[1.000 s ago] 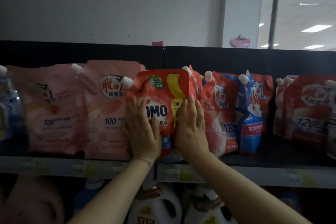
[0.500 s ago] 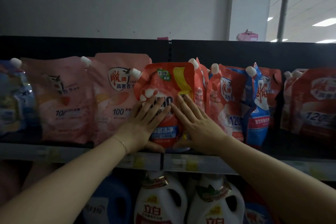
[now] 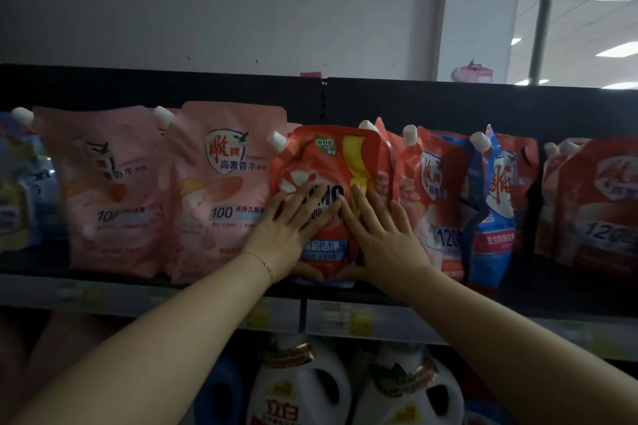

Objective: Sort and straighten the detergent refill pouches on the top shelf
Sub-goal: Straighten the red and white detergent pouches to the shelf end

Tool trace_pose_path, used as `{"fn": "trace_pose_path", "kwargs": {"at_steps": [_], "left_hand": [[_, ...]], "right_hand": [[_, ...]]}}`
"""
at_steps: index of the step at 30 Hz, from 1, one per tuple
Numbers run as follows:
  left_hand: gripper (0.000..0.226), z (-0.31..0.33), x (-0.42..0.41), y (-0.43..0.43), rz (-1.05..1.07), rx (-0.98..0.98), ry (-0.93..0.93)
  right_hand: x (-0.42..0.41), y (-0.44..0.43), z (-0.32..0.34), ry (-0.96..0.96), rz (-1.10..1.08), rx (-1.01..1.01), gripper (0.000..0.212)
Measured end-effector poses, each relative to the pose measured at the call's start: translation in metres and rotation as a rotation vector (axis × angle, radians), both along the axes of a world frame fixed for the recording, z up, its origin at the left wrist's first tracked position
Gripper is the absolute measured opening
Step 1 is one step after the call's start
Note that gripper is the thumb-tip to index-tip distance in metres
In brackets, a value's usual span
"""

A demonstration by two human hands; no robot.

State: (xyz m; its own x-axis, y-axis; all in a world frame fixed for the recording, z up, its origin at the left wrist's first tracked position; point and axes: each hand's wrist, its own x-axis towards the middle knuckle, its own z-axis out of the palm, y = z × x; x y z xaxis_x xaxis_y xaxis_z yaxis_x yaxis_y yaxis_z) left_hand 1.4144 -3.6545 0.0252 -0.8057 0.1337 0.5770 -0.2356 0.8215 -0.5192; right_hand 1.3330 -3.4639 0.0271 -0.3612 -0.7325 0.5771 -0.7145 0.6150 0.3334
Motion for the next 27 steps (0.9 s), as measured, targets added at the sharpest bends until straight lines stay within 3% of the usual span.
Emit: {"fn": "trace_pose_path", "kwargs": {"at_steps": [7, 11, 16, 19, 22, 25, 27], "left_hand": [[0.123, 0.012, -0.006, 0.001, 0.103, -0.035, -0.168], [0.122, 0.01, 0.003, 0.002, 0.099, -0.056, -0.131], [0.111, 0.001, 0.02, 0.005, -0.039, 0.059, -0.034], [0.082, 0.003, 0.028, 0.018, -0.2, 0.196, 0.109], [0.052, 0.003, 0.026, 0.033, -0.309, 0.142, 0.252], [0.033, -0.003, 0.017, 0.05, -0.432, 0.124, 0.309], [0.028, -0.007, 0.009, 0.063, -0.472, 0.118, 0.311]], "right_hand": [[0.012, -0.012, -0.002, -0.052, 0.003, -0.037, 0.117], [0.014, -0.013, -0.002, -0.139, 0.048, -0.064, 0.116], [0.021, -0.004, 0.001, -0.251, 0.178, -0.101, 0.109], [0.02, 0.006, 0.007, -0.24, 0.221, -0.132, 0.092], [0.018, 0.024, 0.009, -0.165, 0.239, -0.203, 0.063], [0.014, 0.042, 0.004, -0.065, 0.22, -0.25, 0.035], [0.005, 0.057, 0.001, -0.053, 0.136, -0.224, 0.028]]}}
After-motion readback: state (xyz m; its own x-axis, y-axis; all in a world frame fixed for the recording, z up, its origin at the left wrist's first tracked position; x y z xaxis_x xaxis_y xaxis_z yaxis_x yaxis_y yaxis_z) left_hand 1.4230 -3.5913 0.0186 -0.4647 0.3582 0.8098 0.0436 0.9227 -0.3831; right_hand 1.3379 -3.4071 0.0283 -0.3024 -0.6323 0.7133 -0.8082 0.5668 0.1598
